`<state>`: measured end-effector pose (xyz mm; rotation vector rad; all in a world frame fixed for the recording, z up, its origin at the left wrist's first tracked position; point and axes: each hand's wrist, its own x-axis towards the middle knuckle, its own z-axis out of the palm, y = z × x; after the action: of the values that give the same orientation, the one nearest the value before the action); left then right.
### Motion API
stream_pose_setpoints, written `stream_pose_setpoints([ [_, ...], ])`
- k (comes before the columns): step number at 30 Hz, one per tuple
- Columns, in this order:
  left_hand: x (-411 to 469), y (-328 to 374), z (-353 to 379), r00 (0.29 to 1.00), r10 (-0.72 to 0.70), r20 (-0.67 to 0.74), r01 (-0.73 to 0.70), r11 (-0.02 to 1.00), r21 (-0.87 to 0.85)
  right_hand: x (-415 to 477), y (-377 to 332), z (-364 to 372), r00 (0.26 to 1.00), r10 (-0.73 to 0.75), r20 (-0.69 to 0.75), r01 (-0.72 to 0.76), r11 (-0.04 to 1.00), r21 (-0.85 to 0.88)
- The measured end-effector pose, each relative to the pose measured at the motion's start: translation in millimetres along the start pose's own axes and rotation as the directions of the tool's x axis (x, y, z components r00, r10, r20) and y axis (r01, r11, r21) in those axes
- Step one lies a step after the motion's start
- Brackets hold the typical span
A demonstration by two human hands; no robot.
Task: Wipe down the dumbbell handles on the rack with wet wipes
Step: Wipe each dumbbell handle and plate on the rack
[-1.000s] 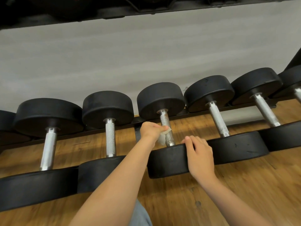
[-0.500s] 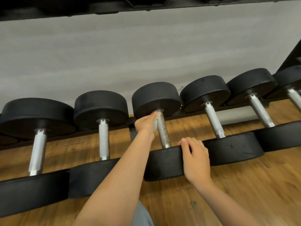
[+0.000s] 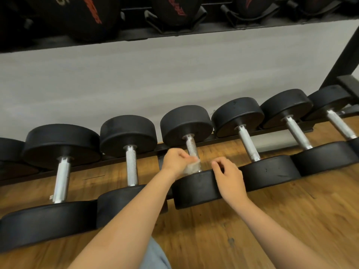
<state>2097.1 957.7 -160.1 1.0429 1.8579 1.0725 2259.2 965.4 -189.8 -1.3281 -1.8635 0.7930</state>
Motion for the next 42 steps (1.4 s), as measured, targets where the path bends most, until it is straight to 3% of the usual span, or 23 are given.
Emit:
stream_pose_setpoints([
  [2,-10,12,-9,0.999,0.05,0.018,-0.046,0.983,-0.18,7,-11,-11,0.999,0.041,0.033,-0.047,0.979,0.198],
  [4,-16,18,-13,0.991,0.13,0.028,-0.121,0.971,-0.206,16,-23,-22,0.986,0.039,0.162,-0.102,0.912,0.398],
  [7,-26,20,-10,0.975,0.216,0.048,-0.202,0.958,-0.203,26,-35,-30,0.932,-0.089,0.352,-0.096,0.876,0.473],
  [10,-27,16,-6,0.974,0.218,0.064,-0.195,0.946,-0.26,31,-36,-29,0.923,-0.128,0.362,-0.044,0.901,0.432],
  [13,-21,7,3,0.993,0.118,-0.002,-0.113,0.943,-0.314,45,-23,-30,0.967,-0.054,0.249,-0.025,0.953,0.303],
  [16,-13,-10,14,0.991,0.039,-0.127,-0.059,0.986,-0.156,62,-5,-34,0.977,0.011,0.215,-0.035,0.994,0.107],
  [19,-14,-20,26,0.994,0.017,-0.11,-0.016,1.0,0.008,74,6,-32,0.963,0.061,0.263,-0.088,0.992,0.09],
  [22,-14,-22,32,0.983,-0.015,-0.181,0.026,0.998,0.059,80,14,-20,0.959,0.076,0.274,-0.073,0.997,-0.02],
  [24,-15,-22,34,0.966,-0.016,-0.258,0.031,0.998,0.055,81,13,-13,0.929,0.08,0.362,-0.063,0.996,-0.06],
  [26,-17,-23,35,0.953,0.005,-0.303,0.008,0.999,0.043,83,9,-12,0.836,0.102,0.54,-0.081,0.995,-0.063],
  [28,-19,-23,36,0.95,0.022,-0.313,-0.011,0.999,0.038,86,6,-17,0.713,0.144,0.687,-0.191,0.982,-0.008],
  [30,-18,-23,36,0.948,0.019,-0.319,-0.009,0.999,0.032,91,6,-20,0.65,0.199,0.733,-0.311,0.95,0.017],
  [36,-20,-20,37,0.942,0.023,-0.336,-0.006,0.999,0.051,96,4,1,0.758,0.177,0.628,-0.141,0.984,-0.107],
  [42,-20,-19,37,0.943,-0.003,-0.332,0.019,0.999,0.046,102,-6,8,0.675,0.307,0.671,-0.124,0.943,-0.308],
])
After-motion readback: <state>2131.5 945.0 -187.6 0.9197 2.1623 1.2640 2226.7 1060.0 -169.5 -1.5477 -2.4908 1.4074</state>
